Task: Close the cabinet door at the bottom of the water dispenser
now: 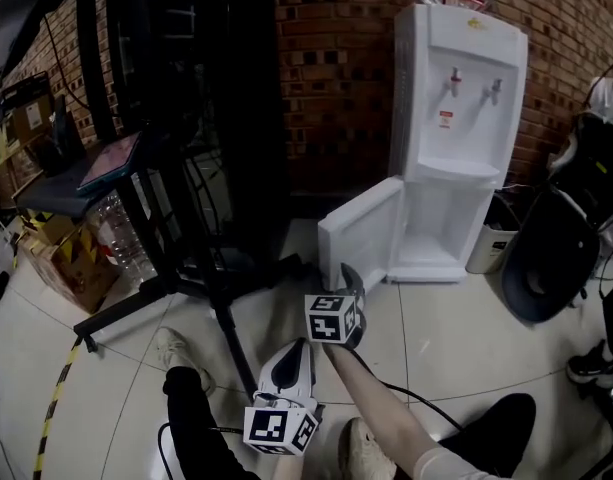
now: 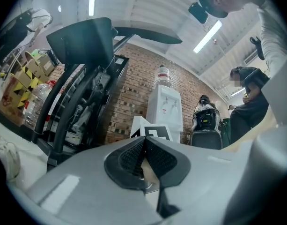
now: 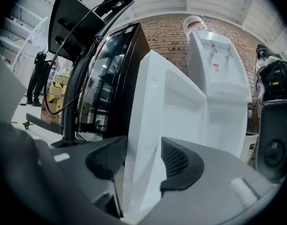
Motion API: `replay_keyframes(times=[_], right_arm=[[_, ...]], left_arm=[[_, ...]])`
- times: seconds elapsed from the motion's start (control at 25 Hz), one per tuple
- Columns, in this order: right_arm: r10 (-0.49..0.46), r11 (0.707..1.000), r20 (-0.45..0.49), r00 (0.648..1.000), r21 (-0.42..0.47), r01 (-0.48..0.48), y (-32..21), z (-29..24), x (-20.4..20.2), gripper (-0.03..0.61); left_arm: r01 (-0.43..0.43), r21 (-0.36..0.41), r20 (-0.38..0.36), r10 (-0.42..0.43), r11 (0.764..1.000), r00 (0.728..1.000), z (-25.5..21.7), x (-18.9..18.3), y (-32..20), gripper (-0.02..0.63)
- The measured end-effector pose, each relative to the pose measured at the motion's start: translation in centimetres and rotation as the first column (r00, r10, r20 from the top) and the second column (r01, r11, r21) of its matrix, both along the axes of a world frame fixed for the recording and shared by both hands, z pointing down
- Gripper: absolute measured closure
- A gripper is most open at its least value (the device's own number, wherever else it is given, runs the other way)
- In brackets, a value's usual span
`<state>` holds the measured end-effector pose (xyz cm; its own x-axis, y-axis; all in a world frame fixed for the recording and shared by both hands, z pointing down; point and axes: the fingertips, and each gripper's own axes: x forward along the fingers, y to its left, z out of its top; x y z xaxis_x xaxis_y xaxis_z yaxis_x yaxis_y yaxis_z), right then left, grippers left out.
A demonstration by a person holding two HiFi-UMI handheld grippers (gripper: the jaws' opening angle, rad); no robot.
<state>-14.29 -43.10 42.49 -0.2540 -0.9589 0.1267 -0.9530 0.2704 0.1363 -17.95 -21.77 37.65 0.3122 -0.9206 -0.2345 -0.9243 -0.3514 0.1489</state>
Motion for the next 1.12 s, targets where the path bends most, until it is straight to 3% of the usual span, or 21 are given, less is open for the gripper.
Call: replay_keyframes(times=[0.72,1.12], right_arm=[[-0.010,1.000,-0.012,1.000,-0.016,0.010,6.3,0.1,8.8,0.382],[0.045,0.999,-0.019,0.999,-0.022,-0.046,8.3,0.1,14.0,0.402]], left_arm=[[-0.092,0.034,0.023,0.091,0.995,0.996,-0.6,5.0,-1.5,0.597],[-0.115,0.034,0.022,0.115,0.993,0.993,-0.7,7.0,-2.5,0.597]])
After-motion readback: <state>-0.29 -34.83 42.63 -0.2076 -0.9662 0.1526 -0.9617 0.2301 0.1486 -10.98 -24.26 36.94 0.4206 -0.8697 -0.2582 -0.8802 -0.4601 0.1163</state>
